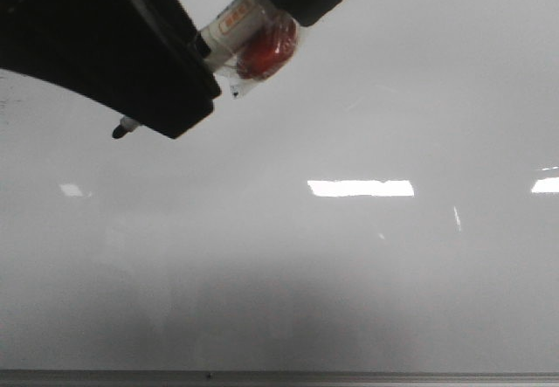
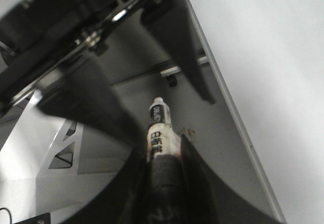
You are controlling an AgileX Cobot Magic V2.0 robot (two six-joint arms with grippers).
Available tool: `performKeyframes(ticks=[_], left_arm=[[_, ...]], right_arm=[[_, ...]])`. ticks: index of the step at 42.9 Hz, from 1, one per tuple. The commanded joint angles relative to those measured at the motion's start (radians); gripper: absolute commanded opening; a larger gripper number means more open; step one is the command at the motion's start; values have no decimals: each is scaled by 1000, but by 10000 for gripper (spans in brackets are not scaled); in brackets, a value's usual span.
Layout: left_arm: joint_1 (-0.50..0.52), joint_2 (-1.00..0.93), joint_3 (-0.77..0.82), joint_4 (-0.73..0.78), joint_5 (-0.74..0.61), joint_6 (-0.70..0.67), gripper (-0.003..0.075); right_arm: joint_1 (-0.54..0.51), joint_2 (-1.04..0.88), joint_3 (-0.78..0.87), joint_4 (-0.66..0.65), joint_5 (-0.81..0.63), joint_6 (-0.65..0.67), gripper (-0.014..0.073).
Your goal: Write number 9 on whiteboard
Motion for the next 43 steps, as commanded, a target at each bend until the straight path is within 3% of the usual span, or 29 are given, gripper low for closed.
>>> performKeyframes(ticks=[1, 5, 12, 14, 24, 32, 43], left_arm=[[-6, -33, -32, -32, -80, -38, 692], [-6, -58, -31, -27, -93, -83, 688], [-6, -136, -5, -20, -101, -158, 566], [-6, -165, 17, -20, -108, -169, 501], [-6, -345, 217, -92, -164, -191, -22], [-6, -492, 357, -159, -236, -191, -19], [-6, -535, 384, -159, -237, -191, -19]], right_arm=[[-29, -25, -30, 56, -48, -10, -67], [-76, -44, -9, 55, -60, -9, -67], [-174, -93, 77, 54, -82, -8, -65], [-195, -117, 112, 54, -117, -8, -65], [-224, -197, 260, 88, -345, -8, -65], [-224, -195, 277, 90, -357, -8, -67], [-224, -172, 241, 141, -490, -8, -67]])
